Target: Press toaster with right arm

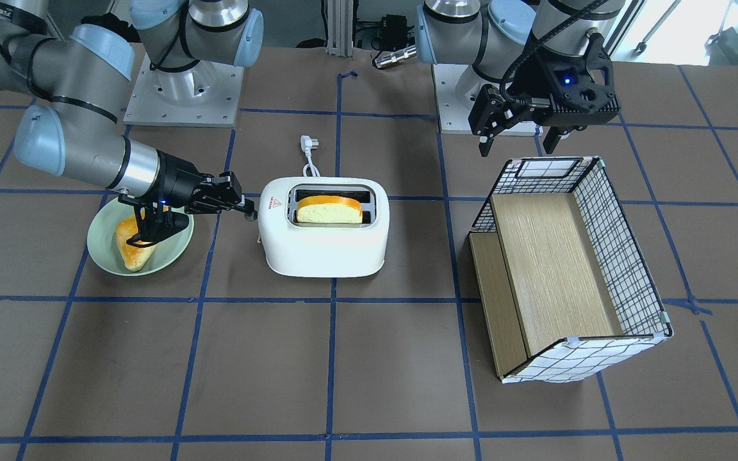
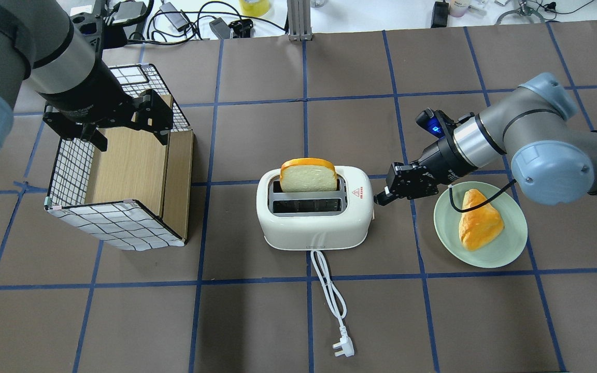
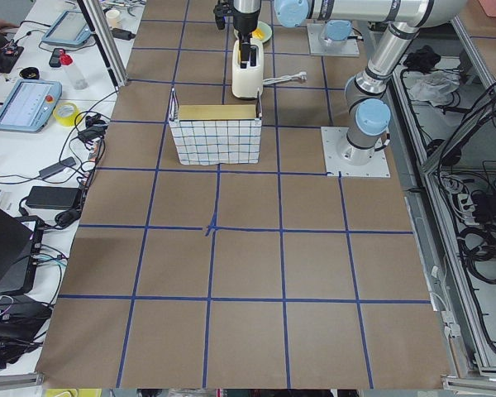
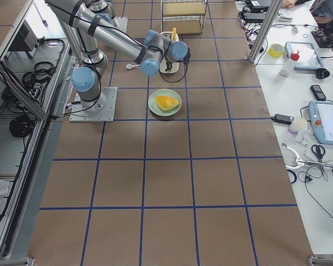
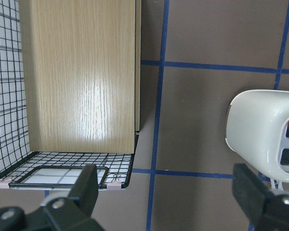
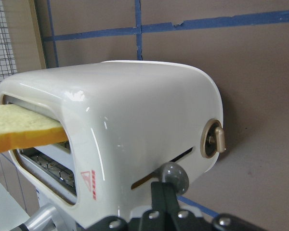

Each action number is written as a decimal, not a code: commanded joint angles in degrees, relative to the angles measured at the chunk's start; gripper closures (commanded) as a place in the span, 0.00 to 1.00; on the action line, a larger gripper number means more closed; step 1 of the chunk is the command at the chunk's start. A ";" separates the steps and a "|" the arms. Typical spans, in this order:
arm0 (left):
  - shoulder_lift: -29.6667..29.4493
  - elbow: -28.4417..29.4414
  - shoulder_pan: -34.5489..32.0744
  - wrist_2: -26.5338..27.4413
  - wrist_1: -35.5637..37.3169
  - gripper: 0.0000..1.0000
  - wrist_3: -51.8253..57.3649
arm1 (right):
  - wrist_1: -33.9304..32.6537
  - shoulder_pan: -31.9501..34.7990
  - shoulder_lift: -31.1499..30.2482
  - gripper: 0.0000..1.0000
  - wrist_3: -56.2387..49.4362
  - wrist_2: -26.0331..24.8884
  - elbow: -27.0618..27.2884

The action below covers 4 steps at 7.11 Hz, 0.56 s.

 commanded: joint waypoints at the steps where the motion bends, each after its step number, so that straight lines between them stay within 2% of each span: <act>1: 0.00 0.00 0.00 0.02 0.00 0.00 0.00 | -2.12 0.02 1.44 1.00 0.02 -0.06 0.53; 4: 0.00 0.00 0.00 -0.07 0.00 0.00 0.00 | -5.12 0.02 2.50 1.00 0.02 -0.07 1.85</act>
